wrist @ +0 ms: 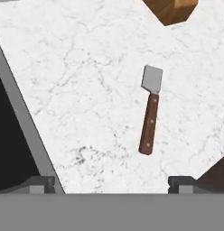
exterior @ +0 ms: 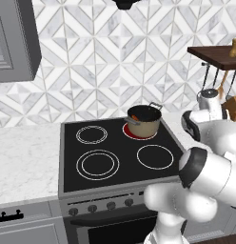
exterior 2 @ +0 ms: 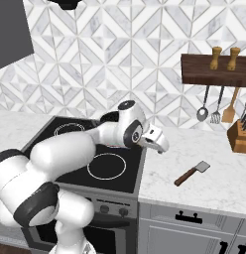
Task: Put the avocado and carrot in the pot. Retrieve the spatula and lightly stir the vegetables in the pot.
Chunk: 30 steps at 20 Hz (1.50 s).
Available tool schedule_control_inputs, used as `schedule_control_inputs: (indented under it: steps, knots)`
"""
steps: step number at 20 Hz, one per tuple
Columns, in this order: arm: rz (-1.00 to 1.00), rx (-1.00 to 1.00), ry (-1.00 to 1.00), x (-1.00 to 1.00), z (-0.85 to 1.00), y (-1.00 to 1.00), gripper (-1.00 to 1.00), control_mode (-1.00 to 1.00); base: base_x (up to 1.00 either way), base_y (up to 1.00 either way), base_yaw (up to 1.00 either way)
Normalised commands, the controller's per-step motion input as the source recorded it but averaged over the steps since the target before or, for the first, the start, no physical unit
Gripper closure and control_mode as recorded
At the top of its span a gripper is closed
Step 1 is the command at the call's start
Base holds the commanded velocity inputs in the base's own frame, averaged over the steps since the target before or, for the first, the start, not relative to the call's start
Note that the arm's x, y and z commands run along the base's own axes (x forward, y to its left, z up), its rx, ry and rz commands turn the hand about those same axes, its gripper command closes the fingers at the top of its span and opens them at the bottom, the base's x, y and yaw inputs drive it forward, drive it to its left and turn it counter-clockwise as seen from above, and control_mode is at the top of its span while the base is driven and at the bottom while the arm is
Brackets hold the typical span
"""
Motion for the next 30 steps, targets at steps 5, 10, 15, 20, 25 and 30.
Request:
schedule_control_inputs:
  steps: [5,10,15,20,25,30]
  knots:
    - [-0.36,0.14,0.28,-0.09,-0.28,-0.86,-1.00,-1.00,0.00,0.00,0.00]
    - [-0.21,0.10,0.24,-0.17,-0.49,-0.29,-1.00,-1.00,0.00,0.00,0.00]
    - [-0.06,0.03,0.07,0.00,-0.54,-0.02,-1.00,-1.00,0.00,0.00,0.00]
    - [0.00,0.06,0.00,-0.15,-0.32,-0.33,-1.00,-1.00,0.00,0.00,0.00]
    - [0.00,0.05,-0.08,0.00,-0.50,-0.18,-1.00,-1.00,0.00,0.00,0.00]
    - [0.00,0.04,-0.13,0.01,-0.45,-0.11,-1.00,-1.00,0.00,0.00,0.00]
